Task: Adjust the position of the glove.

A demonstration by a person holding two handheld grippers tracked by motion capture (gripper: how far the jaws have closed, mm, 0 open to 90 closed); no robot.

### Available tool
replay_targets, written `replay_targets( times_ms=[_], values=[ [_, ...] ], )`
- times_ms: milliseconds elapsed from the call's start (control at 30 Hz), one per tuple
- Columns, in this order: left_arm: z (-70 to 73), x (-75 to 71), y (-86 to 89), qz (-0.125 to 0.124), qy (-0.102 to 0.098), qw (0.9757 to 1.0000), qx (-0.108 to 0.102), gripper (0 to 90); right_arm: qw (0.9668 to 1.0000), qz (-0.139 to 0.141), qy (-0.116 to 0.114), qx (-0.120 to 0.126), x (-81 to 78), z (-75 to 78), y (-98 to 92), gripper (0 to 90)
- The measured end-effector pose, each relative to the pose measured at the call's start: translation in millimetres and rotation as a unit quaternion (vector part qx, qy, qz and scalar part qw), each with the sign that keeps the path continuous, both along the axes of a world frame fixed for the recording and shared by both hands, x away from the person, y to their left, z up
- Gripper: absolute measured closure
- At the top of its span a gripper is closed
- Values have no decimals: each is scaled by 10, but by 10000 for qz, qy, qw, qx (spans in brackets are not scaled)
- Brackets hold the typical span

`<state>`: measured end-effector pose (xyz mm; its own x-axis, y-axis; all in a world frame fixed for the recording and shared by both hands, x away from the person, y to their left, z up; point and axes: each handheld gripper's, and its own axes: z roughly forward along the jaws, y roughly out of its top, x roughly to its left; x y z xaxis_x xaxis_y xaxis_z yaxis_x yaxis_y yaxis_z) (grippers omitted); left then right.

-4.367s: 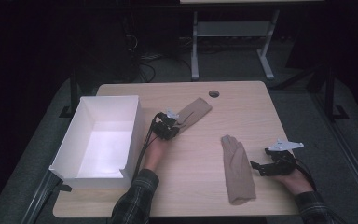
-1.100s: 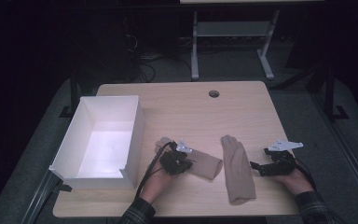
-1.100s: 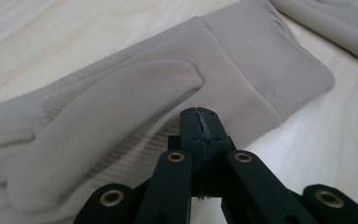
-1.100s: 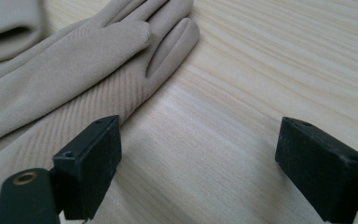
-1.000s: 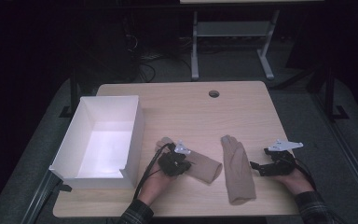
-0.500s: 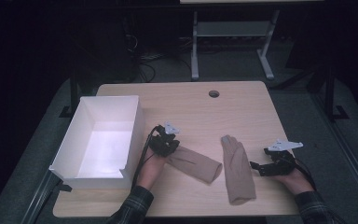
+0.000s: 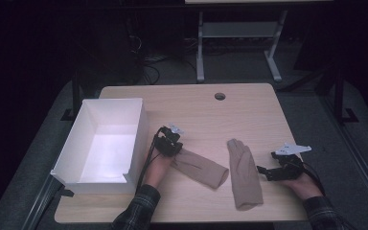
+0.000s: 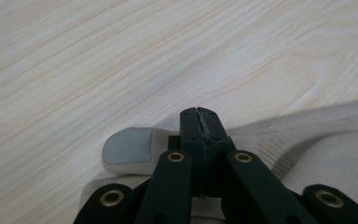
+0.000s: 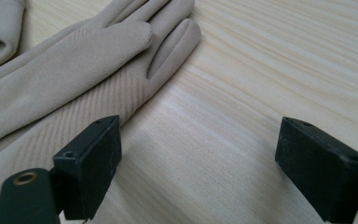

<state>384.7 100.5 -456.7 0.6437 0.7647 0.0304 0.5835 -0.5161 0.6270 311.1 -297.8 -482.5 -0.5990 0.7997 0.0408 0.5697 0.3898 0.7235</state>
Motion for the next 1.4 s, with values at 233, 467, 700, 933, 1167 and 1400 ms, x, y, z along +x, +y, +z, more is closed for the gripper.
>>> replay_targets(
  times_ms=[233, 467, 700, 933, 1167, 1400],
  values=[
    [-11, 112, -122, -119, 22, 9999, -89, 899, 10000, 0, 4, 2, -1, 1, 1, 139],
    [-18, 288, -425, -440, -2, 9990, -90, 899, 10000, 29, 12, -8, -2, 2, 1, 139],
    [-9, 425, -762, -770, -50, 9968, -189, 898, 10000, 62, 6, -19, 3, 2, 2, 139],
    [194, 118, -825, -1120, -35, 9907, -768, 898, 10000, 67, 6, -18, 3, 3, 2, 139],
    [140, -266, -869, -1653, 111, 9839, -666, 898, 10000, 74, 2, -19, 4, 2, 5, 139],
    [30, -473, -832, -1883, 333, 9802, -506, 898, 10000, 71, 8, -16, 4, 3, 6, 139]
  ],
)
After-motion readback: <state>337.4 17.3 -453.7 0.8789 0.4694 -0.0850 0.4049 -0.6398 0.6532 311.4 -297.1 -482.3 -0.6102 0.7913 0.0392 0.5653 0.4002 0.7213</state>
